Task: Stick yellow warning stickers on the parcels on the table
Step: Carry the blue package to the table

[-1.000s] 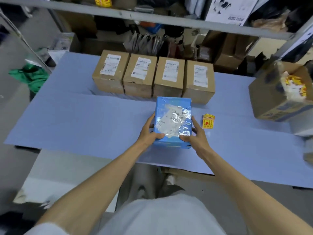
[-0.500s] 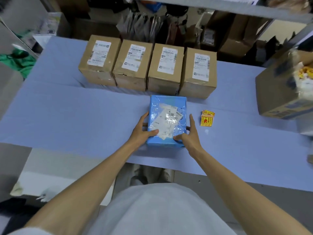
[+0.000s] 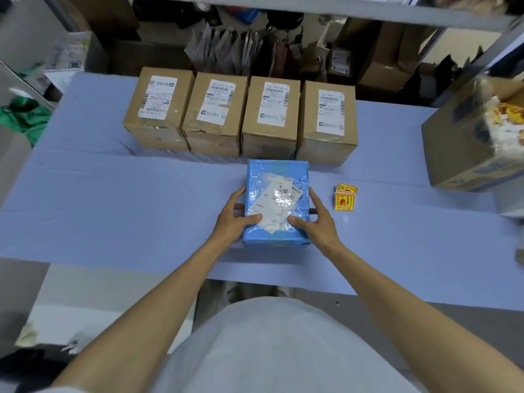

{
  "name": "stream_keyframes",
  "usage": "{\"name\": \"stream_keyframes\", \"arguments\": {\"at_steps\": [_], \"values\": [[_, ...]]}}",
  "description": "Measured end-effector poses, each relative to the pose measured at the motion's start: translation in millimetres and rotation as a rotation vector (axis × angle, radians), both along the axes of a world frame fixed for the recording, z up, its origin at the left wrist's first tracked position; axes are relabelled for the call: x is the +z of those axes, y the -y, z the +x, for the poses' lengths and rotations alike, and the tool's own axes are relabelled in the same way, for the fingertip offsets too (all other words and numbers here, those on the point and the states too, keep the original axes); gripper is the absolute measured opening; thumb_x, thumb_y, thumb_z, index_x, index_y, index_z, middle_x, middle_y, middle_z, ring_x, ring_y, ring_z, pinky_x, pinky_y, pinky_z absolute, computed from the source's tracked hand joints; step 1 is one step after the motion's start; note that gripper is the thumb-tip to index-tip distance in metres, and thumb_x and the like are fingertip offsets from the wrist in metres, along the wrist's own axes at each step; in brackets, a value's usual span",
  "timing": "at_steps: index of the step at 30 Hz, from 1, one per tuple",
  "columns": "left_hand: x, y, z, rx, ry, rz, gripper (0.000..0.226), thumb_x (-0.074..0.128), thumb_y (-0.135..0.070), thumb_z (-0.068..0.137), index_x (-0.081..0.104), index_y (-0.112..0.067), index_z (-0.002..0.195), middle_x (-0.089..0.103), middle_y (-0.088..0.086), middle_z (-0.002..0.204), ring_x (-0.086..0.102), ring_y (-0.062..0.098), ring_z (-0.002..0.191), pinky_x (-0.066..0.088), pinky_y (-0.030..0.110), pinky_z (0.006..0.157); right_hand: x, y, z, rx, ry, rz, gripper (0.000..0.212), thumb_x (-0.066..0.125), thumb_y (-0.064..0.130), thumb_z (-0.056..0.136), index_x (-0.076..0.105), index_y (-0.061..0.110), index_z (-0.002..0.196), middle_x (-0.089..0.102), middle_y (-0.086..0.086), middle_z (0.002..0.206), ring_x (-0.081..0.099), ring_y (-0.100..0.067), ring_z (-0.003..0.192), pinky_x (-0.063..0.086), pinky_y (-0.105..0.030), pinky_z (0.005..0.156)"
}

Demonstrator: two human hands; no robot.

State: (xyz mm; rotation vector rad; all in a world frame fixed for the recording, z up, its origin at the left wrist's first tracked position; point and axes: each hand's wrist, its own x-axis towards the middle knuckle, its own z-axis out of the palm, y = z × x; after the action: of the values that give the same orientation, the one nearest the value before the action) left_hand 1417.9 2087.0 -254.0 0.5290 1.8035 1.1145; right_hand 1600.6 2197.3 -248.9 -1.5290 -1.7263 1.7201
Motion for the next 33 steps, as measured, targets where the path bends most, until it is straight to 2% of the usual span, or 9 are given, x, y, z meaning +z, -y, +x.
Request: {"name": "stream_keyframes", "arguments": {"at_steps": [7,9,13,15,21,23,27,30,33], "values": [[2,0,0,-0.002,0.002,-0.002,0.071,0.077,-0.020,0.078,0.038,-0.040,0.135,0.054,-0.006,0.108,0.058,0.022,0.106,0.055,0.044,0.089,1,3,0,-0.017,-0.004,0.010,0.087,0.077,0.026,0.079,0.025,0.041,0.147,0.053,0.002,0.117,0.063,-0.022,0.101,0.058,-0.032,0.071],[3,1,0,0.001,0.005,-0.003,0.071,0.077,-0.020,0.079,0.038,-0.039,0.136,0.054,-0.004,0.109,0.059,0.022,0.106,0.055,0.043,0.088,3,5,0,-0.009,0.002,0.039,0.086,0.076,0.029,0.080,0.024,0.040,0.147,0.054,0.001,0.120,0.063,-0.022,0.100,0.058,-0.029,0.068],[4,1,1,0.015,0.005,0.002,0.071,0.075,-0.020,0.081,0.038,-0.037,0.138,0.054,-0.006,0.107,0.058,0.020,0.104,0.056,0.035,0.082,6,6,2,0.055,0.053,0.123,0.087,0.074,0.036,0.081,0.021,0.034,0.150,0.055,-0.001,0.127,0.063,-0.022,0.102,0.058,-0.036,0.076],[5,1,1,0.018,0.010,0.001,0.071,0.075,-0.020,0.081,0.038,-0.038,0.138,0.054,-0.007,0.106,0.059,0.020,0.105,0.056,0.039,0.085,7,5,3,0.070,0.055,0.115,0.088,0.073,0.036,0.081,0.020,0.034,0.150,0.055,-0.001,0.128,0.063,-0.022,0.103,0.058,-0.036,0.076],[7,1,-1,0.016,0.022,0.005,0.071,0.076,-0.019,0.080,0.039,-0.037,0.138,0.054,0.000,0.113,0.058,0.020,0.104,0.056,0.042,0.087,10,5,4,0.084,0.058,0.109,0.085,0.072,0.040,0.080,0.023,0.036,0.149,0.053,0.009,0.113,0.064,-0.018,0.093,0.057,-0.022,0.063],[8,1,-2,0.024,0.020,0.010,0.071,0.077,-0.016,0.079,0.041,-0.034,0.137,0.056,0.001,0.114,0.058,0.020,0.105,0.055,0.042,0.089,12,-2,9,0.087,0.064,0.105,0.075,0.067,0.046,0.081,0.032,0.033,0.146,0.057,0.008,0.110,0.065,-0.015,0.089,0.057,-0.024,0.062],[13,-6,-7,0.058,-0.016,0.023,0.069,0.079,-0.015,0.077,0.045,-0.023,0.136,0.057,0.005,0.120,0.057,0.021,0.108,0.053,0.038,0.091,14,-34,26,-0.010,0.246,0.261,0.039,0.058,0.035,0.093,0.057,0.013,0.125,0.067,-0.011,0.106,0.068,-0.023,0.079,0.057,-0.043,0.077],[17,-15,-10,0.084,-0.040,0.029,0.066,0.079,-0.012,0.076,0.048,-0.018,0.134,0.057,0.005,0.117,0.056,0.020,0.104,0.052,0.035,0.089,12,-60,40,-0.090,0.455,0.380,0.021,0.062,0.022,0.090,0.066,0.009,0.106,0.069,-0.014,0.100,0.066,-0.032,0.085,0.052,-0.040,0.079],[17,-19,-9,0.082,-0.056,0.024,0.060,0.077,-0.006,0.077,0.050,-0.015,0.130,0.058,0.002,0.112,0.058,0.016,0.094,0.050,0.020,0.072,6,-75,46,-0.145,0.607,0.353,0.026,0.065,0.025,0.087,0.061,0.008,0.106,0.065,-0.013,0.107,0.059,-0.034,0.099,0.043,-0.036,0.075]]}}
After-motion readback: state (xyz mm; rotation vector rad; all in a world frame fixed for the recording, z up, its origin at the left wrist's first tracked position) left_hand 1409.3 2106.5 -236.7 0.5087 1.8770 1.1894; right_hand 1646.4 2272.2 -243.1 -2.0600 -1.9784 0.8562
